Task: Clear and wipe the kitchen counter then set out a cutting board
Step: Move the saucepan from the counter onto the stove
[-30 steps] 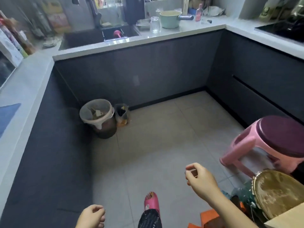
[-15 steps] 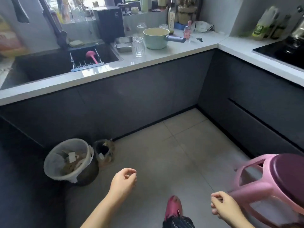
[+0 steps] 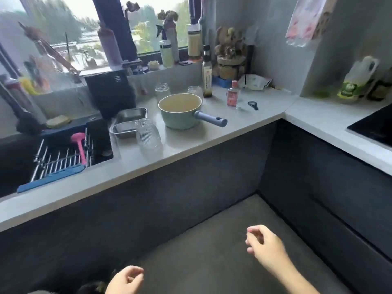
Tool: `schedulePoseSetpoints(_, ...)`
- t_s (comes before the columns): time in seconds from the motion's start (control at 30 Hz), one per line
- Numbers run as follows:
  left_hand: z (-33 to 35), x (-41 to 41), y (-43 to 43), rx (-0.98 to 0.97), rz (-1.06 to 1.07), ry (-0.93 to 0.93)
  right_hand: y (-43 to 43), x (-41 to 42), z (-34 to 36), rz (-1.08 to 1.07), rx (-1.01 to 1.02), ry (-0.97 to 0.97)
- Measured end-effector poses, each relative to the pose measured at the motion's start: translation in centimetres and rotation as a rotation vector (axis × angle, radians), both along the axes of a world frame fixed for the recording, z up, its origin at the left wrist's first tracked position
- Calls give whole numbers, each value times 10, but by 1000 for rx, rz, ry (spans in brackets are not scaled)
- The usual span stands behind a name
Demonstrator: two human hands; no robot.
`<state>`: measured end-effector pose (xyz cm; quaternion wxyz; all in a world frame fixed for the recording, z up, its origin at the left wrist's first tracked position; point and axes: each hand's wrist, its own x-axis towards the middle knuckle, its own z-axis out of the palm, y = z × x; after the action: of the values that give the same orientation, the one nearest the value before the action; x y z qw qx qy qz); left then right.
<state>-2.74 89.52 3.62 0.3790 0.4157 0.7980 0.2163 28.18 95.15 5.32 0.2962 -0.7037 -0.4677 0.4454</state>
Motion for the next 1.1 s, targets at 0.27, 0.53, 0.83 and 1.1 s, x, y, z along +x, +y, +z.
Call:
schedulePoseSetpoints(0.27,9,9,195,139,105,-241,168,10,2,2,-15,3)
schedulePoseSetpoints(0.53,76,84,355,303,-52,-460,295,31,35,-5,29,-3)
schedulePoseSetpoints(0.83,79,112,419,326,205,-431,425,9,74,266,-149,357)
schedulePoseSetpoints(1.1,69,112,431,371,464,-387,453,-40,96,576,-595,617)
